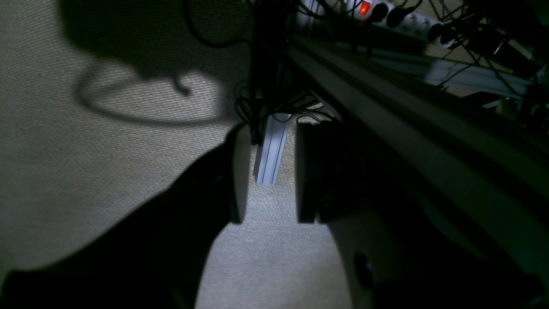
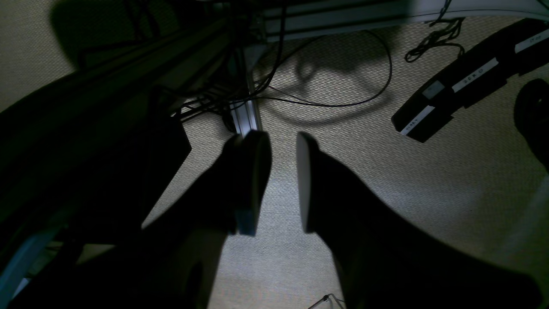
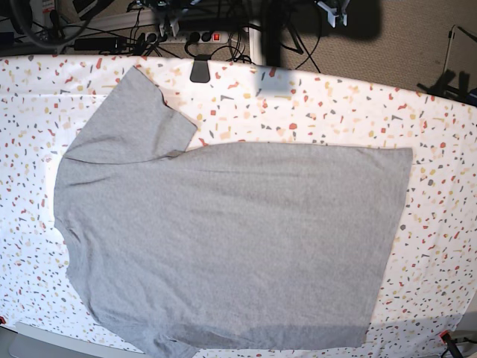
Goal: Fold the T-shirt properly
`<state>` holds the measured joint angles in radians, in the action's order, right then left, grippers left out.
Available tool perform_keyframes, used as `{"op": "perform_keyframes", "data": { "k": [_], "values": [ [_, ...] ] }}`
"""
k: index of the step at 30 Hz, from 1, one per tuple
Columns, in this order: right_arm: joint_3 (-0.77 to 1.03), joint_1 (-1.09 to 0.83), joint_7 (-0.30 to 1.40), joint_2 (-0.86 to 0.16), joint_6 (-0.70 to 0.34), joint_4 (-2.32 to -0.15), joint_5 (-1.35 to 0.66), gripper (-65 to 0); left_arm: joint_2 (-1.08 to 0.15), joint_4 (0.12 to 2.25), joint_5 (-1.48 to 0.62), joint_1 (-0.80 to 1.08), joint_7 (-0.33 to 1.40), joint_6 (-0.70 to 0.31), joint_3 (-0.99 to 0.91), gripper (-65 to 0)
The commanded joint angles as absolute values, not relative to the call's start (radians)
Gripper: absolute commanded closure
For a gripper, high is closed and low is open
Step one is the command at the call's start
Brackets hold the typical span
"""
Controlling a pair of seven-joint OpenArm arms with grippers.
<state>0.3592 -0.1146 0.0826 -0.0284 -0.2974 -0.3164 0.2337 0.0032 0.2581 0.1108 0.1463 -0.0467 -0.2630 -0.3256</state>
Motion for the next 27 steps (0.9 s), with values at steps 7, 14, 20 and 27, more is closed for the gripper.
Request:
{"op": "perform_keyframes", "data": {
  "k": [7, 14, 20, 27],
  "values": [
    [0.36, -0.117, 0.08, -0.039, -0.308, -0.324, 0.232, -16.3, 0.005, 0.262, 0.104, 0.153, -0.054, -0.269, -0.326, -17.9],
    [0.36, -0.12, 0.093, -0.08, -0.373, -0.324, 0.183, -16.3, 0.005, 0.262, 0.104, 0.152, -0.054, -0.269, -0.326, -17.9],
    [0.36, -0.12, 0.113, -0.115, -0.418, -0.324, 0.089, -16.3, 0.005, 0.262, 0.073, 0.153, -0.054, -0.269, -0.326, -17.9],
    [0.36, -0.133, 0.113, -0.116, -0.446, -0.324, 0.054, -16.3, 0.005, 0.263, 0.025, 0.158, -0.054, -0.269, -0.326, -17.9]
  ]
}}
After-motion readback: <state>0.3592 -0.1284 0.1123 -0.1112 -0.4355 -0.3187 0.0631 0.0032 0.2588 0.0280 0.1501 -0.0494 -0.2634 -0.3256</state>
